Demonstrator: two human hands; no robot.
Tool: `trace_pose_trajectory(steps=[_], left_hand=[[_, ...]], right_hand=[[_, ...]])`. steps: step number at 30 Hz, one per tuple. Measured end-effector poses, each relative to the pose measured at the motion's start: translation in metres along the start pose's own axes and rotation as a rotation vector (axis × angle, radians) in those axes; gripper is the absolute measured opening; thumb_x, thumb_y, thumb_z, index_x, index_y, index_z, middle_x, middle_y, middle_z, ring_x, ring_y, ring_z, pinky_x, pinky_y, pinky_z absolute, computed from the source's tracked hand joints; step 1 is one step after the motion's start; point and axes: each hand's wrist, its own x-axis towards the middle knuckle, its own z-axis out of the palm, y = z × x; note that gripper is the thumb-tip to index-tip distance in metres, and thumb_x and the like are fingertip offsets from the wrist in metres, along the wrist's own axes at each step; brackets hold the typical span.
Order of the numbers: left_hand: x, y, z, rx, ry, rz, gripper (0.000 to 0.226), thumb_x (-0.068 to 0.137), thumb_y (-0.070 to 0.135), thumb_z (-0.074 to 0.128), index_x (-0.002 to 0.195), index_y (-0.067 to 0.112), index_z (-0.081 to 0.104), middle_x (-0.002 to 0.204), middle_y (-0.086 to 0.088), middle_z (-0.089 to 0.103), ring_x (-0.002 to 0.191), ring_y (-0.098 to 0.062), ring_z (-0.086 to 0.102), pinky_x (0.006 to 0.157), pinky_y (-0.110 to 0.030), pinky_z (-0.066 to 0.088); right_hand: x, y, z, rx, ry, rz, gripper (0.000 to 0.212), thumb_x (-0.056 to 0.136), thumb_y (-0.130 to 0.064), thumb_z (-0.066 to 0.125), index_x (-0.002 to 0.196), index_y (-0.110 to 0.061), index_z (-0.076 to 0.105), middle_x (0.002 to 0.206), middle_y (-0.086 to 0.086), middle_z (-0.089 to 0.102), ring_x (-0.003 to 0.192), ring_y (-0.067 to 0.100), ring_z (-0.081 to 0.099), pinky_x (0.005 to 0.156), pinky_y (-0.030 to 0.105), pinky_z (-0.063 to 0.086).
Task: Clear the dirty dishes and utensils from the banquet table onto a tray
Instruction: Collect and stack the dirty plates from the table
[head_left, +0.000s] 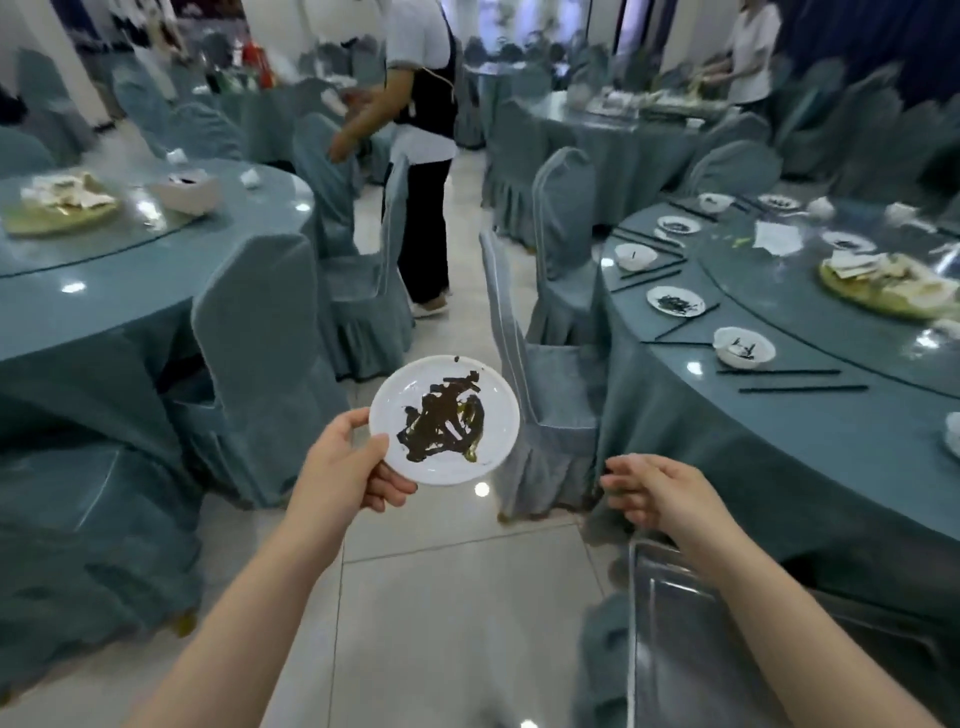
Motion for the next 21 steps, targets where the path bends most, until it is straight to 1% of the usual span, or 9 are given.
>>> trace_pose_trajectory(steps=[1, 4, 5, 9, 12, 17, 21], left_hand=[[0.022, 0.007, 0.006, 0.006, -0.016, 0.01, 0.026, 0.095, 0.007, 0.042, 0.116, 0.021, 0.049, 0.058, -0.017, 0.067, 0.04, -0.016, 0.055, 0.037, -0.02, 0.039], [0.081, 0.028, 0.02, 0.009, -0.053, 0.045, 0.026, 0.096, 0.009, 0.042, 0.118, 0.02, 0.05, 0.06, -0.018, 0.067, 0.041, -0.017, 0.055, 0.038, -0.02, 0.04], [0.103, 0.035, 0.026, 0.004, -0.064, 0.064, 0.026, 0.096, 0.01, 0.043, 0.119, 0.019, 0.05, 0.06, -0.019, 0.067, 0.042, -0.017, 0.055, 0.038, -0.02, 0.04], [0.177, 0.058, 0.043, -0.036, -0.081, 0.085, 0.026, 0.097, 0.009, 0.042, 0.12, 0.016, 0.05, 0.058, -0.018, 0.066, 0.039, -0.016, 0.055, 0.037, -0.018, 0.039], [0.237, 0.073, 0.058, -0.047, -0.119, 0.084, 0.027, 0.096, 0.009, 0.041, 0.12, 0.018, 0.05, 0.059, -0.018, 0.067, 0.04, -0.016, 0.055, 0.037, -0.019, 0.039], [0.341, 0.091, 0.078, -0.071, -0.221, 0.099, 0.023, 0.096, 0.009, 0.042, 0.112, 0.022, 0.052, 0.057, -0.015, 0.066, 0.039, -0.015, 0.055, 0.037, -0.018, 0.04], [0.415, 0.108, 0.095, -0.044, -0.328, 0.092, 0.023, 0.096, 0.01, 0.043, 0.106, 0.029, 0.052, 0.057, -0.016, 0.066, 0.038, -0.015, 0.055, 0.036, -0.019, 0.04]], right_hand=[[0.019, -0.008, -0.001, 0.004, 0.024, -0.004, 0.023, 0.096, -0.027, 0.05, 0.098, -0.014, 0.07, 0.088, 0.006, 0.075, 0.08, 0.023, 0.07, 0.065, 0.029, 0.051], [0.069, -0.03, -0.001, 0.047, 0.074, -0.008, 0.021, 0.095, -0.026, 0.051, 0.1, -0.013, 0.068, 0.091, 0.008, 0.074, 0.085, 0.028, 0.069, 0.077, 0.038, 0.053], [0.087, -0.037, -0.002, 0.068, 0.091, -0.014, 0.021, 0.095, -0.025, 0.052, 0.1, -0.012, 0.067, 0.091, 0.009, 0.074, 0.085, 0.029, 0.069, 0.078, 0.038, 0.053], [0.143, -0.065, -0.004, 0.128, 0.171, -0.011, 0.019, 0.094, -0.027, 0.054, 0.1, -0.014, 0.067, 0.092, 0.005, 0.075, 0.085, 0.027, 0.07, 0.07, 0.03, 0.052], [0.186, -0.086, -0.005, 0.118, 0.212, -0.003, 0.019, 0.094, -0.027, 0.054, 0.1, -0.014, 0.068, 0.093, 0.006, 0.074, 0.085, 0.026, 0.07, 0.07, 0.031, 0.052], [0.254, -0.11, 0.001, 0.148, 0.332, 0.011, 0.02, 0.094, -0.026, 0.054, 0.101, -0.013, 0.066, 0.092, 0.007, 0.074, 0.08, 0.025, 0.07, 0.066, 0.028, 0.052], [0.298, -0.111, 0.007, 0.184, 0.468, 0.037, 0.018, 0.093, -0.026, 0.056, 0.1, -0.014, 0.067, 0.093, 0.005, 0.074, 0.077, 0.023, 0.07, 0.058, 0.025, 0.047]])
